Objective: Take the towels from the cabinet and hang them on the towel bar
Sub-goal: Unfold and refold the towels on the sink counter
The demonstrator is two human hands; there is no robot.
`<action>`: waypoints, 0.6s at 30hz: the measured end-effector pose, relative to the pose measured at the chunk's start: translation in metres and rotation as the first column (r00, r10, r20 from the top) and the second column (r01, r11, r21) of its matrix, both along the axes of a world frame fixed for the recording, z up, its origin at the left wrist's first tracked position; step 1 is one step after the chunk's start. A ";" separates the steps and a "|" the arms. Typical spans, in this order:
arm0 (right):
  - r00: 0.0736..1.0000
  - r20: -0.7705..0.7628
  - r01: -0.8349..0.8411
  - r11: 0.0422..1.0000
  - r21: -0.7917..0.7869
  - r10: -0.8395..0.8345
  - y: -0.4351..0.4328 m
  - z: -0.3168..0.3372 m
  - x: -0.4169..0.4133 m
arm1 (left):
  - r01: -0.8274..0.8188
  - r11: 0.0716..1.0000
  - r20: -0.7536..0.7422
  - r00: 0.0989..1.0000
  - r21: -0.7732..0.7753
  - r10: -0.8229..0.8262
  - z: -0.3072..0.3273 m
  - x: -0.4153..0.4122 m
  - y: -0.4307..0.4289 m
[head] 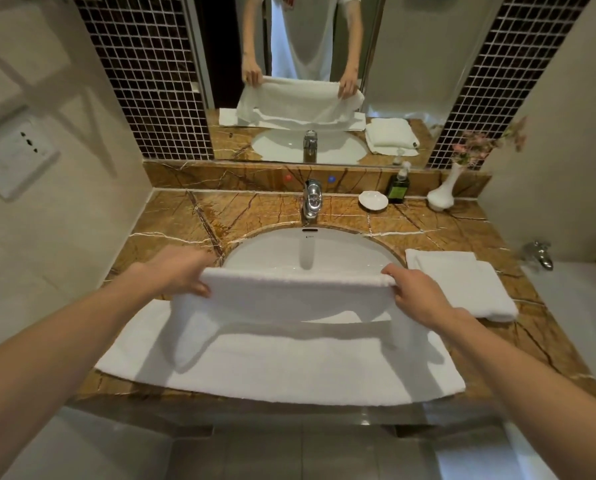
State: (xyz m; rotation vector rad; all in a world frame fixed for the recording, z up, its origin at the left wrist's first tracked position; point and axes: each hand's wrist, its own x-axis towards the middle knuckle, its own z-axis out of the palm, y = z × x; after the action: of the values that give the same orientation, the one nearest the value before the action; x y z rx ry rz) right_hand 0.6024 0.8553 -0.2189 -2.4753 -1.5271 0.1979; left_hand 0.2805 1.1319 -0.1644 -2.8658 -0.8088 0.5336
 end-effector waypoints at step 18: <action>0.863 0.446 -0.245 0.969 -0.044 0.238 -0.034 -0.020 0.005 | -0.112 0.941 0.047 0.994 0.319 0.102 -0.055 -0.032 -0.014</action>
State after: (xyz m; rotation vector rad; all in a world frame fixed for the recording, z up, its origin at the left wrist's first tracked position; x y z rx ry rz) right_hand 0.6072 0.8212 -0.2389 -2.4199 -2.0100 -0.3755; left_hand 0.2488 1.1178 -0.2194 -2.5472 -0.9624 0.3331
